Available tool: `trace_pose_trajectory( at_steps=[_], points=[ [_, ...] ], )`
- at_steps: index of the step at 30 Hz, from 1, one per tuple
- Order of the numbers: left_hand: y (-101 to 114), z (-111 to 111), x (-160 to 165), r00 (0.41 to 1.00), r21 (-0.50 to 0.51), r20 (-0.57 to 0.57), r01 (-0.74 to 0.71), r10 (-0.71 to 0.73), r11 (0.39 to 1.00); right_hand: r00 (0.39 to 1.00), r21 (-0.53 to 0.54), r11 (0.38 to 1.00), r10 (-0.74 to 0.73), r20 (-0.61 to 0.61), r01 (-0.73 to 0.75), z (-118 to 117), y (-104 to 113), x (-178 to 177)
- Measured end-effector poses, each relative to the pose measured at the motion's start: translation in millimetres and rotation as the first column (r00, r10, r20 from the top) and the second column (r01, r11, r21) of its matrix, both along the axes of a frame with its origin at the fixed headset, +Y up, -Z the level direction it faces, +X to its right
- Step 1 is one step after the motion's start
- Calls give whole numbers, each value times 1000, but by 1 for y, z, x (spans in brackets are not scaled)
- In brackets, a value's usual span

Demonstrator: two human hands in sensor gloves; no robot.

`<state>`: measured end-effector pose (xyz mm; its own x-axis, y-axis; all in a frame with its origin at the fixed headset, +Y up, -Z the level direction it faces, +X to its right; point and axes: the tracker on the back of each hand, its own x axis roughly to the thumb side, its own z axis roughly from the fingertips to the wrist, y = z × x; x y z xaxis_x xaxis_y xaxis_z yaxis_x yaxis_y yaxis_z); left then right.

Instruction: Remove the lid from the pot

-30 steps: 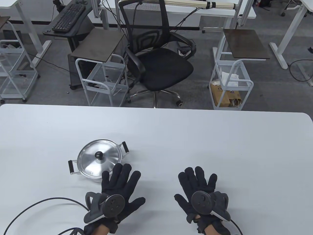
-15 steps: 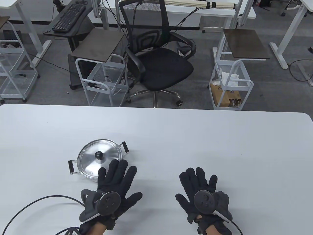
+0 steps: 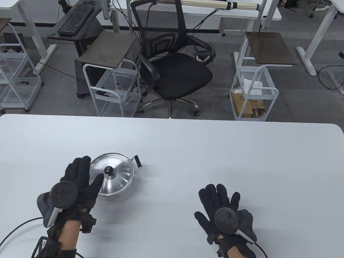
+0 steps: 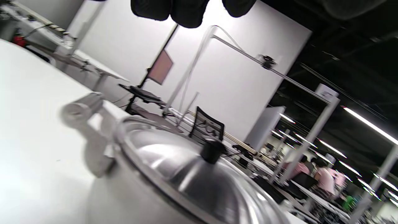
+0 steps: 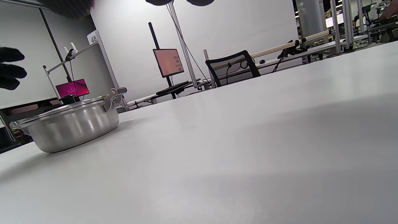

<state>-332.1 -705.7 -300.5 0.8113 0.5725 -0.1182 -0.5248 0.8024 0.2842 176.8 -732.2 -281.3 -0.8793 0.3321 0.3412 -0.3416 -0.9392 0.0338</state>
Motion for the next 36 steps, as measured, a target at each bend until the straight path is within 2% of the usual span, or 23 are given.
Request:
trace_pose_trajectory(
  at_steps=[6, 9, 15, 24, 29, 32, 36],
  points=[
    [-34, -6, -34, 989, -121, -110, -114, 101, 986, 1000, -8, 1000, 0, 3, 0, -1, -1, 1],
    [-47, -9, -42, 979, -176, -179, -134, 102, 975, 1000, -27, 1000, 0, 1, 0, -1, -3, 1],
    [-65, -18, -44, 966, -262, -228, -180, 120, 948, 1000, -29, 1000, 5, 1, -5, -1, -3, 0],
    [-75, -30, -41, 960, -304, -259, -182, 103, 935, 1000, -60, 998, -5, 0, 5, -2, -5, 0],
    [-80, -35, -39, 941, -298, -285, -269, 183, 916, 1000, -56, 998, -13, -1, 13, -2, -5, 0],
    [-84, -36, -40, 912, -281, -296, -367, 283, 887, 1000, -59, 998, -15, 0, 15, -2, -5, 1],
    [-82, -36, -39, 920, -281, -291, -345, 263, 895, 1000, -62, 998, -22, 1, 22, -2, -5, 1]
  ],
)
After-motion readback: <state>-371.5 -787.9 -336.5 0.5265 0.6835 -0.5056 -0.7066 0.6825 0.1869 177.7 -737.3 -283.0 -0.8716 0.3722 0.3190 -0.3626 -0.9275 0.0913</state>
